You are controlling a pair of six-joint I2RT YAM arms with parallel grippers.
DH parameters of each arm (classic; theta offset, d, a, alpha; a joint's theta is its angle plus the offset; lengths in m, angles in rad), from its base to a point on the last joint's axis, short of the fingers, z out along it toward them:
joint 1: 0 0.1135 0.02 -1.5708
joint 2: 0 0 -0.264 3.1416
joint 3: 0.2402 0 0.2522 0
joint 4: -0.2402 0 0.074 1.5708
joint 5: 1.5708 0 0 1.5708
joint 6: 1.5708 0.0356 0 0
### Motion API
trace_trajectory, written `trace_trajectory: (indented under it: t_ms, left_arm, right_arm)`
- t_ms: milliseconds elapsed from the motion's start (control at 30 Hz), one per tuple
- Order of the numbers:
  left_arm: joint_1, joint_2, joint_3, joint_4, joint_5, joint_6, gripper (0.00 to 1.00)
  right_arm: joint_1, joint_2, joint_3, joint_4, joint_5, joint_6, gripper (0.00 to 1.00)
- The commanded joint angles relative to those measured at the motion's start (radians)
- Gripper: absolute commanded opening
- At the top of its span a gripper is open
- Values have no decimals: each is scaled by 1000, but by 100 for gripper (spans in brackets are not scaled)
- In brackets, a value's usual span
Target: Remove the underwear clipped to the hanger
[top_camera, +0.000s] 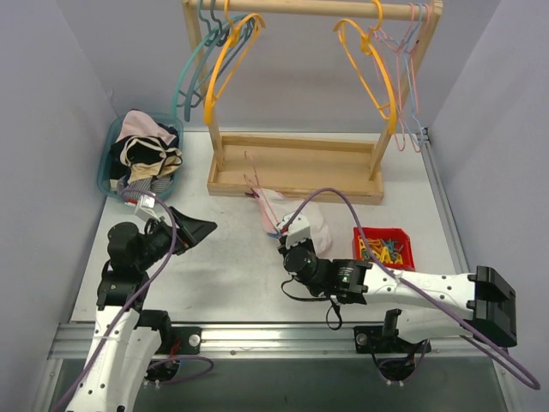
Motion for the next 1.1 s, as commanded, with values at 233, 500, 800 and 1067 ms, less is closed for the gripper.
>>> trace_trajectory:
  t_ms: [233,500,800,1067]
  left_arm:
    - [-120,-26,-151,227,-41,-146,94]
    - [-410,86,-203,432,-255,-232,94]
    - [-512,359,-133,566,-368,-235,95]
    - [-582,520,-33,583,-487,-172,96]
  right_arm:
    - [7,85,-134,328,16,177,0]
    - [8,150,-184,410,49,199,0]
    - [11,174,-185,440,55,205,0]
    - [25,185,-181,443,59,196,0]
